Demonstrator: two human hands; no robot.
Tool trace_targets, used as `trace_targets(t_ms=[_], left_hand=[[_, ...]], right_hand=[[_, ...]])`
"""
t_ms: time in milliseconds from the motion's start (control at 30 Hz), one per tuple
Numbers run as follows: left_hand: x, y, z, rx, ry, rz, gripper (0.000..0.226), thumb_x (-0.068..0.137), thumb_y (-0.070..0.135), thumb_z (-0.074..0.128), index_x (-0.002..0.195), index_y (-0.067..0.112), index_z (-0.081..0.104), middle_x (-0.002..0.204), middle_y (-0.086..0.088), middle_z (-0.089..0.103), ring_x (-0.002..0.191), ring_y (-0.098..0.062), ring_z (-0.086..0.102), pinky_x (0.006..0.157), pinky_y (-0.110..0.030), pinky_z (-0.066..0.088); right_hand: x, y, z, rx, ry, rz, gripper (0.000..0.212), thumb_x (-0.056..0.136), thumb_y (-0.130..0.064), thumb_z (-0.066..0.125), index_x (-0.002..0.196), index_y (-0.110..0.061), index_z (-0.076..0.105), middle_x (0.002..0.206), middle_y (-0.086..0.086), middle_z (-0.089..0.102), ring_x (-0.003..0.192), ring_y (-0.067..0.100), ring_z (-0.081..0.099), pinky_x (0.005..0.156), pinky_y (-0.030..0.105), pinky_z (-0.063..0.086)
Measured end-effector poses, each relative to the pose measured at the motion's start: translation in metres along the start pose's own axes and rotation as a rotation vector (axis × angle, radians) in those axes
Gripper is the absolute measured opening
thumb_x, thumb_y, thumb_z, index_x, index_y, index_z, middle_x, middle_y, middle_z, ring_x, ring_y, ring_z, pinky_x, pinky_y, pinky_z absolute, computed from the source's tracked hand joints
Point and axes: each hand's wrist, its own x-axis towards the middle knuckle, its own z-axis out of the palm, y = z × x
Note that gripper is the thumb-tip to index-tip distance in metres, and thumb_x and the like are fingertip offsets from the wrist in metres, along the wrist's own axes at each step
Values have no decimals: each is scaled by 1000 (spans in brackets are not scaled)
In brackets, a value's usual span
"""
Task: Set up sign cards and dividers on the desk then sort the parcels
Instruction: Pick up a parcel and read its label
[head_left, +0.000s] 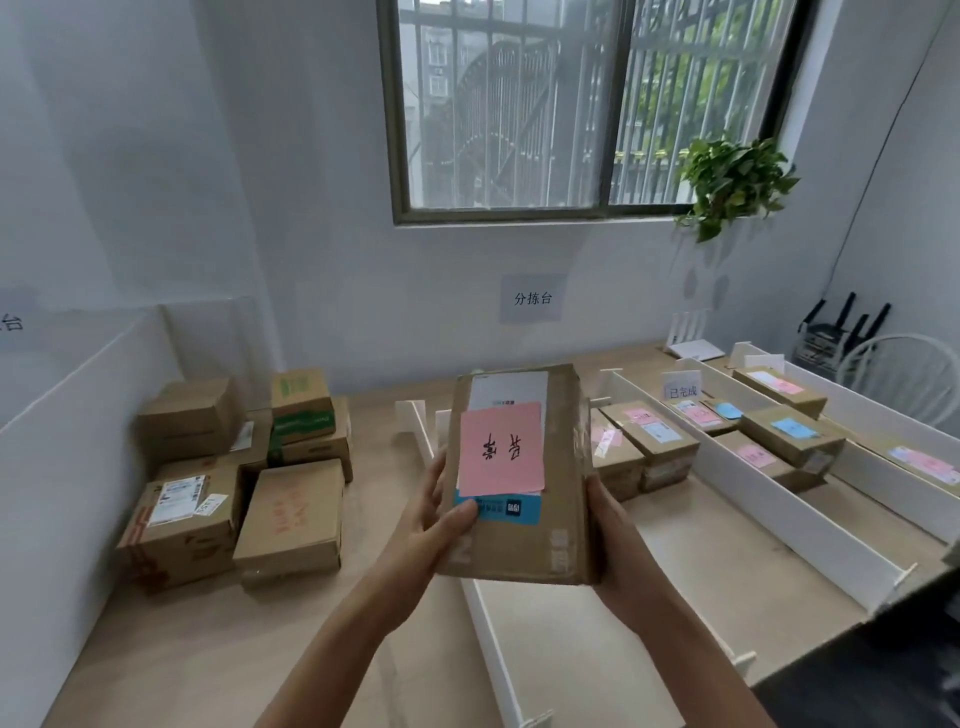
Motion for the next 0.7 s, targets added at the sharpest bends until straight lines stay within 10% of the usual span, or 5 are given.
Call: trace_targets(t_ms=[267, 567, 700], left_hand=[[17, -36, 2, -132, 193, -156, 72, 77, 28, 73, 135, 29, 30, 113, -8, 64, 97, -21, 68, 67, -29, 58], [33, -83, -30, -202, 66, -411, 89, 62, 57, 73, 134, 22, 34, 109, -11, 65, 112, -29, 58, 91, -55, 50], [43, -86, -33, -277, 19, -369, 82, 58, 50, 76, 129, 22, 46, 104, -14, 64, 102, -29, 62, 79, -43, 56]], right_hand=[[2, 21, -5, -381, 72, 105, 67, 66, -79, 55, 126, -60, 33, 116, -20, 63, 110, 4, 59, 87, 33, 54], [-10, 32, -40, -430, -12, 190, 75, 65, -65, 68, 132, -40, 47, 112, -1, 67, 110, 20, 61, 97, 39, 48], [1, 28, -48, -366, 180, 119, 70, 67, -64, 61, 130, -35, 49, 114, 3, 66, 111, 20, 60, 92, 35, 49]])
